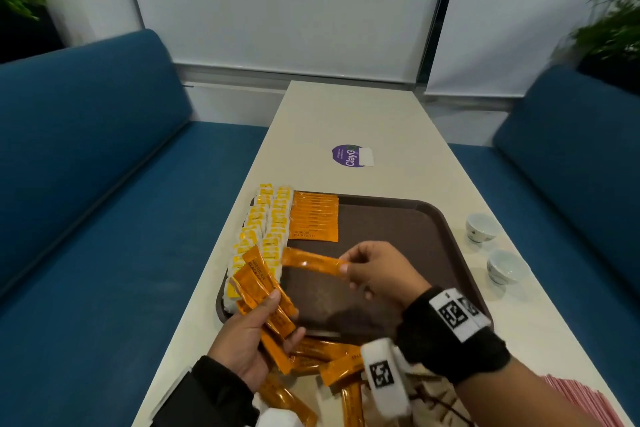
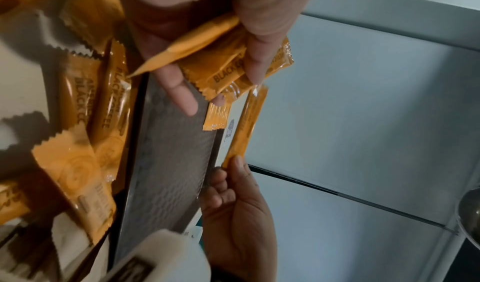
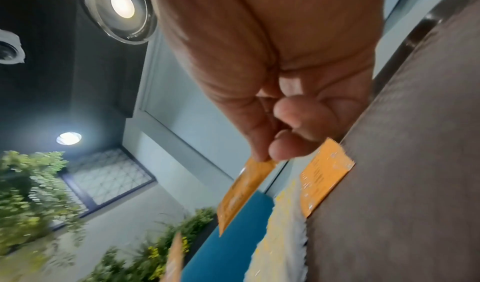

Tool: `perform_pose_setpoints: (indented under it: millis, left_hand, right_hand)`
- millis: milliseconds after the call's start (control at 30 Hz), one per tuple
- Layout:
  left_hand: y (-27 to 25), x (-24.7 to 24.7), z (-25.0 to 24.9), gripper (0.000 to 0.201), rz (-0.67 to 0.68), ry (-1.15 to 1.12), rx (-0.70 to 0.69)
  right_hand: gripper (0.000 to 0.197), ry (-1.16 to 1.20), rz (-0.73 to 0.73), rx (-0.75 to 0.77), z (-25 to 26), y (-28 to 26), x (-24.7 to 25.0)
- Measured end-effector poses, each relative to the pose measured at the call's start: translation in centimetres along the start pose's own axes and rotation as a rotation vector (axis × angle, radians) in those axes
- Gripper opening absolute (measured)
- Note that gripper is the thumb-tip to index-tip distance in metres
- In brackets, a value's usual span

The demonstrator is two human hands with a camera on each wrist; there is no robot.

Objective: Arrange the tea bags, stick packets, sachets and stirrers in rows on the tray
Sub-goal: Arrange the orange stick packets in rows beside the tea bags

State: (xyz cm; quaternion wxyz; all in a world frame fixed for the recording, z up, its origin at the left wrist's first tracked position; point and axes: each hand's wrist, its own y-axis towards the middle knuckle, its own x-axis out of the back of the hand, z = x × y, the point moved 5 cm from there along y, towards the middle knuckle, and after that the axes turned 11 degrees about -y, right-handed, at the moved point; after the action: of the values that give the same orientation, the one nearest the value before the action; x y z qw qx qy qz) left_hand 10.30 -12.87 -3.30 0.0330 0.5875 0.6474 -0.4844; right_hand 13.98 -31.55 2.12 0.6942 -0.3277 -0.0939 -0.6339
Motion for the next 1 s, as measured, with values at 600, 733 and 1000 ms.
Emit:
perform_pose_setpoints:
  millis: [600, 733, 1000]
  left_hand:
    - [0.6, 0.6, 0.2, 0.020, -0.115, -0.007, 0.044]
    - [0.6, 0.8, 0.2, 0.021, -0.127, -0.015, 0.050]
    - [0.3, 0.4, 0.3, 0.013, -0.105, -0.009, 0.033]
  right_hand:
    - [0.015, -0.291, 0.195, -0.457, -2.5, 14.1, -0.4]
    - [0.022, -0.393, 0.222, -0.492, -2.1, 15.2, -0.8]
    - [0.021, -0.338, 0.103, -0.451, -1.9, 15.5, -0.3]
